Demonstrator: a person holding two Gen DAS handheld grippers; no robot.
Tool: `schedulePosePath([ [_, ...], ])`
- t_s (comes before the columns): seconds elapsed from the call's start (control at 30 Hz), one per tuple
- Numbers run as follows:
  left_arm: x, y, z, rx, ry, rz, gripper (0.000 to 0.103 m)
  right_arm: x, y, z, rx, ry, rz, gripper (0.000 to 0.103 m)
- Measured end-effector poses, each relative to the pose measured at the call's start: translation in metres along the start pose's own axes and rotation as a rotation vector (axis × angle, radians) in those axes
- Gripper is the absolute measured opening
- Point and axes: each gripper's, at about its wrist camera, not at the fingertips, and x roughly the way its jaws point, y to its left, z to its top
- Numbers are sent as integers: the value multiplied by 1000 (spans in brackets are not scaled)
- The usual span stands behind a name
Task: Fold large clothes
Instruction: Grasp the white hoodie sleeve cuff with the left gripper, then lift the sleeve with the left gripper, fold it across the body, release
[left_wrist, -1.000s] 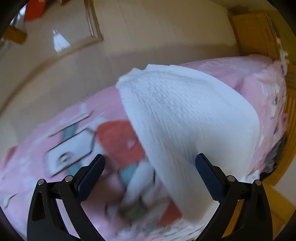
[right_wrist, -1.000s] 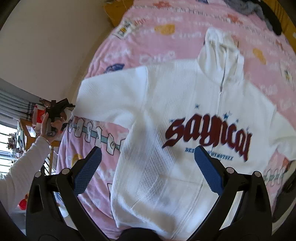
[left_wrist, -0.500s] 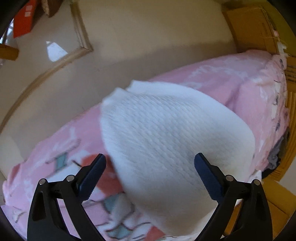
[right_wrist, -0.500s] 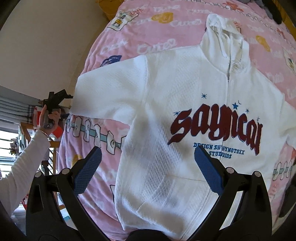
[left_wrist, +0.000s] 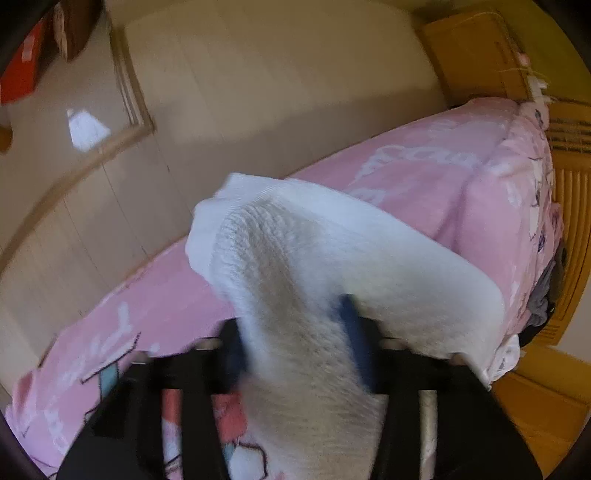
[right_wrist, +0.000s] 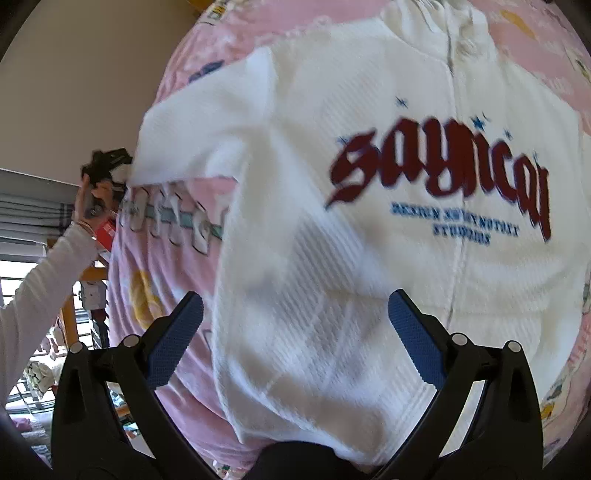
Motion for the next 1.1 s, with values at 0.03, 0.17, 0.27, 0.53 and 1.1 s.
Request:
schedulePosePath([
  [0.03, -5, -3, -1, 2, -13, 6, 9, 0, -4, -2, 5, 2, -3, 97],
  [0.17, -20, -30, -15, 97, -67, 81, 9, -8, -16, 2, 28, -32, 25, 97],
  [0.27, -46, -58, -43, 179, -159, 143, 9, -16, -23, 4, 23, -62, 46, 97],
  [0.53, -123, -171, -156, 428, -372, 148, 9, -45, -81, -7, 73, -107, 48, 97],
  [1.1, -16, -434, -622, 1257, -379, -79, 9, -127, -286, -46, 360, -266, -118, 97],
])
